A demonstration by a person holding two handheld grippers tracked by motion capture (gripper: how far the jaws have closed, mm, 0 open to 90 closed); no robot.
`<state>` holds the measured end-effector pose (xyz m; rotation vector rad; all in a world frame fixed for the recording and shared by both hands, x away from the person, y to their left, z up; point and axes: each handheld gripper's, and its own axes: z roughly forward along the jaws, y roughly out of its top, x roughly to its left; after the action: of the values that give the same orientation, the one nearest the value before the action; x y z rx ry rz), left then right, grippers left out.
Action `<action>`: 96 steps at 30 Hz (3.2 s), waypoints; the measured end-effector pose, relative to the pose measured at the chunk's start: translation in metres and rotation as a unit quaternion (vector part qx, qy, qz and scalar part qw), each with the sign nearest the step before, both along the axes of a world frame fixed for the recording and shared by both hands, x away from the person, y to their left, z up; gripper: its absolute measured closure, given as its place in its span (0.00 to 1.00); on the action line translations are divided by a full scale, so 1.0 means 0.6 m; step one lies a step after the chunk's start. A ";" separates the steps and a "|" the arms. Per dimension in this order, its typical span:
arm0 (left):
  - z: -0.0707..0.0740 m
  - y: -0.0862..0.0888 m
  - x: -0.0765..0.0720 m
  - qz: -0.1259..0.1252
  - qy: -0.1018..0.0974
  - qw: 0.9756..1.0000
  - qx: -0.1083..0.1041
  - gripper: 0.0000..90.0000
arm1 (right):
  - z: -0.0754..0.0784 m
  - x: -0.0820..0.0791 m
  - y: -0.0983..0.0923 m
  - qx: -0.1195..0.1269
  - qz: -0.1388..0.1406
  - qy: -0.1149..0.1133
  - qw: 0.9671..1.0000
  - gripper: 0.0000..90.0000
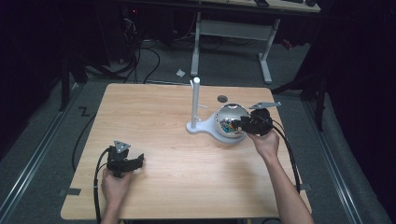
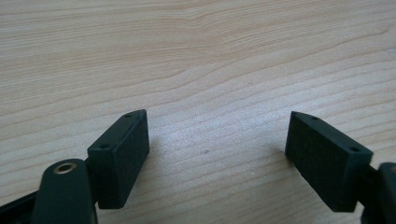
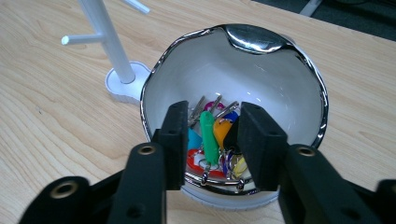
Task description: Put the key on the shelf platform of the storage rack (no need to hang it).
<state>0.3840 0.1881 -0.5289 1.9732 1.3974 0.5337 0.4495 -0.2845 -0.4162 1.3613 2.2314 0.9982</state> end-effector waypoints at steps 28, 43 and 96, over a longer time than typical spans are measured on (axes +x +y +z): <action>0.000 -0.001 0.000 0.000 -0.001 1.000 0.004 0.25 | 0.063 -0.076 -0.042 0.028 -0.022 -0.052 0.998 0.58; 0.000 0.000 0.000 0.000 0.000 1.000 0.001 0.25 | 0.093 -0.124 -0.057 0.043 -0.023 -0.082 0.995 0.57; 0.000 -0.001 0.000 -0.001 0.000 1.000 0.004 0.25 | -0.006 -0.212 -0.072 0.093 -0.053 -0.072 0.992 0.58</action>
<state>0.3840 0.1872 -0.5289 1.9807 1.3952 0.5407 0.3224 -0.3279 -0.4201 1.4192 1.9812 1.2504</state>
